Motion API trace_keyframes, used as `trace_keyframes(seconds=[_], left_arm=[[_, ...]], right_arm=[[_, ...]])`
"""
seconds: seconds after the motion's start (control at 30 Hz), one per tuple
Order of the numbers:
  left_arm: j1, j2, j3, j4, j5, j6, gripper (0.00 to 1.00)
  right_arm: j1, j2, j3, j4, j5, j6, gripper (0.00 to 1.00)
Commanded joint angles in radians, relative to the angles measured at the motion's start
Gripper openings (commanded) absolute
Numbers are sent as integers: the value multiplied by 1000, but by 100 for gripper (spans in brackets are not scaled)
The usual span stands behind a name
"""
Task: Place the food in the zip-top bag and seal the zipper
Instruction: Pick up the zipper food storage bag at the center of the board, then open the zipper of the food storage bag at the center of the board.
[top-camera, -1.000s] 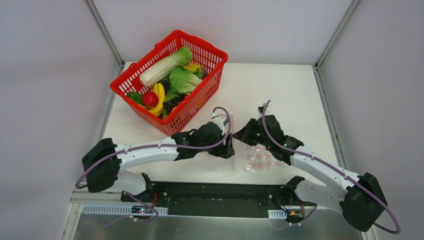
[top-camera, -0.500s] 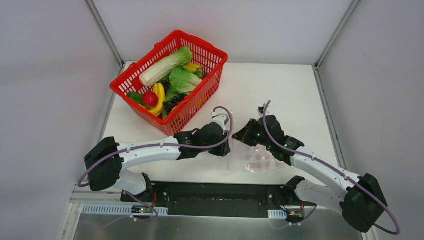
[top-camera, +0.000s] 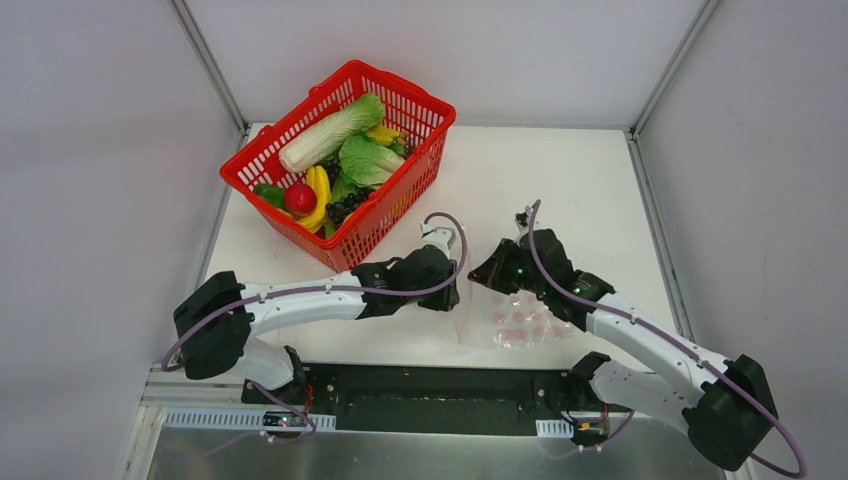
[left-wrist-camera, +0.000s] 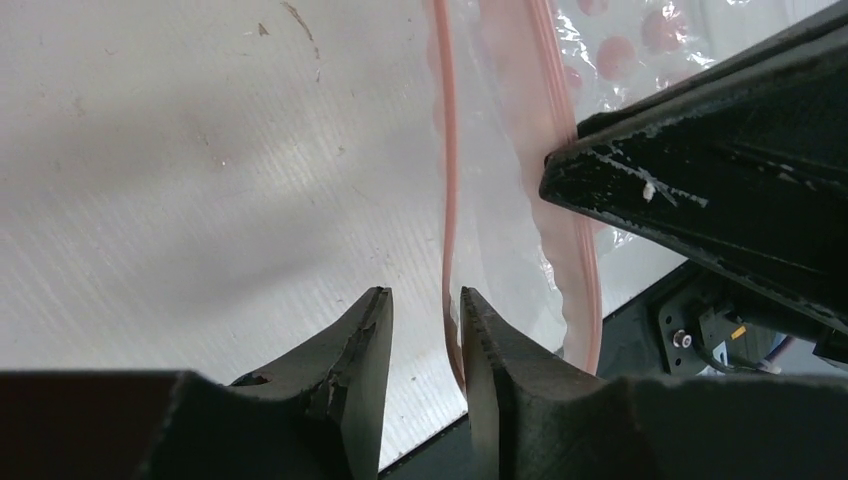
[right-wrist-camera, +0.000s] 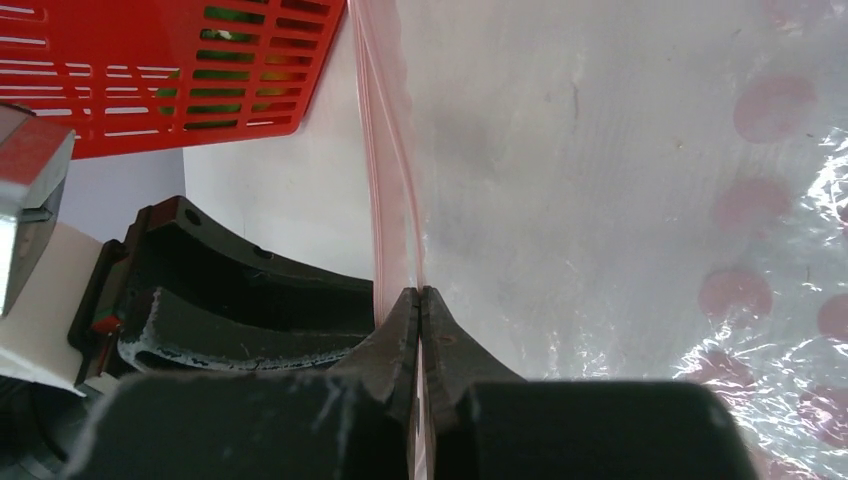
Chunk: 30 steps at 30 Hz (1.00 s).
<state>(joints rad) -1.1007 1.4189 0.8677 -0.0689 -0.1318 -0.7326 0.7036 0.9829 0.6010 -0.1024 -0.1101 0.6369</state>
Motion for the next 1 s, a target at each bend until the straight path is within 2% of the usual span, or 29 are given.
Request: trace_keyframes(seconds=[0.0,0.1,0.13,0.3,0.53,0.77,0.87,0.97], left_arm=[[-9,21,53,-6,-33,-11,32],[-9,41,75,-6,-52,-8,32],[-8,47,81,-2,-53,-4,29],[-8,60,97,-37,-92,-3,0],[1,4,81,-90,-181,-5,0],[7,38,145,-119,-200,-12,0],[6,53,172,-112,-181,-11,0],[6,45,166,-55,-133,3,0]], right_arm=[[-6,-40,50,-30,6,-38,0],[-5,-35,64,-57,-6,-44,0],[-5,-36,69,-68,-7,-47,0],[-6,-43,107,-175,40,-79,0],[-6,-34,233,-449,247,-138,0],[-5,-62,391,-609,154,-174,0],[-5,-64,442,-667,182,-166,0],[-6,-55,412,-648,227,-158,0]])
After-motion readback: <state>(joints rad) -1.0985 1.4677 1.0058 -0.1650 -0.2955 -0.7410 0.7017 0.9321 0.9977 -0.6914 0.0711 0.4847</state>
